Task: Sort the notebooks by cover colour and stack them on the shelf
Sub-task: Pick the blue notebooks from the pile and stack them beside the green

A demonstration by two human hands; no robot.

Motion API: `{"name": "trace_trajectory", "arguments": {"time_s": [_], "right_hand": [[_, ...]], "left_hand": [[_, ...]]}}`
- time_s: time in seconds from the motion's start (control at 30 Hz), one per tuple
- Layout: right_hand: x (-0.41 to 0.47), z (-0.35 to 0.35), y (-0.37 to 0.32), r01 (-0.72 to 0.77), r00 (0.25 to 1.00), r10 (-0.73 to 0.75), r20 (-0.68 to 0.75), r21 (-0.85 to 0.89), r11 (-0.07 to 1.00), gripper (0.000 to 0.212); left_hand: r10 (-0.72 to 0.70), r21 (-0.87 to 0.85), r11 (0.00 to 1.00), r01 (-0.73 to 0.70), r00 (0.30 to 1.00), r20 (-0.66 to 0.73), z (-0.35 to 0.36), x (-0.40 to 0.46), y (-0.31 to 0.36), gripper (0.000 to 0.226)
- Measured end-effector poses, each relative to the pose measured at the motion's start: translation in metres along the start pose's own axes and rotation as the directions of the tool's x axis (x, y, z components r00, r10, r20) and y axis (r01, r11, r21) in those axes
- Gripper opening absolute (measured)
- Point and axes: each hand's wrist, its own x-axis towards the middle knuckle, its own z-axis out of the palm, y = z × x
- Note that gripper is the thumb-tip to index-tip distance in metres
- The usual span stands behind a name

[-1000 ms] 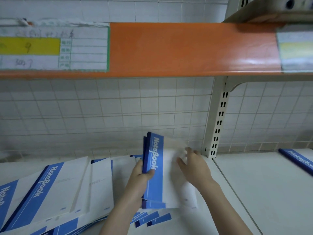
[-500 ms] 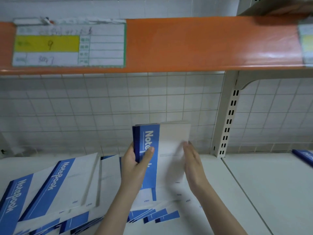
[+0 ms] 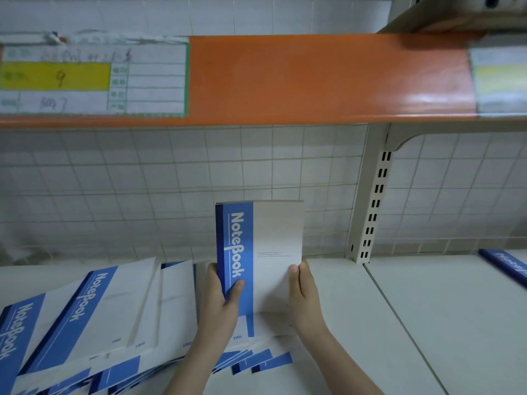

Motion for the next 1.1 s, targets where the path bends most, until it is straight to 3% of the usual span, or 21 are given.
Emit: {"name": "trace_trajectory", "arguments": {"time_s": [0.17,0.33,0.4,0.53,0.67,1.1], "right_hand": [[0.001,-0.002,-0.006,0.018,0.999,-0.02,-0.025,-0.083,0.996,0.026],[0.016,-0.024,-0.022,0.017,1.0,-0.008,0.025,-0.397,0.918,0.032],[0.022,-0.041,-0.027,0.002,0.998,0.026,0.054,-0.47,0.883,0.035],[0.019,-0.08,-0.031,-0.056,0.995,0.089,0.042,-0.508,0.86,0.035],[0.017,-0.124,-0.027,-0.124,0.984,0.172,0.038,-0.542,0.831,0.032],[0.041,-0.266,-0.008,-0.269,0.947,0.322,-0.003,-0.559,0.784,0.034]], "left_hand": [[0.031,0.02,0.999,-0.03,0.999,-0.019,0.002,-0.004,0.004,0.024],[0.011,0.046,0.999,-0.012,1.0,0.007,0.008,-0.004,0.02,0.017],[-0.063,0.013,0.998,0.062,0.997,0.037,0.017,-0.005,0.032,0.008],[-0.278,-0.145,0.947,0.288,0.957,0.084,0.05,-0.015,0.05,0.016],[-0.408,-0.201,0.883,0.424,0.905,0.118,0.089,-0.03,0.061,0.024],[-0.5,-0.094,0.846,0.525,0.842,0.203,0.226,-0.058,0.097,0.023]]}}
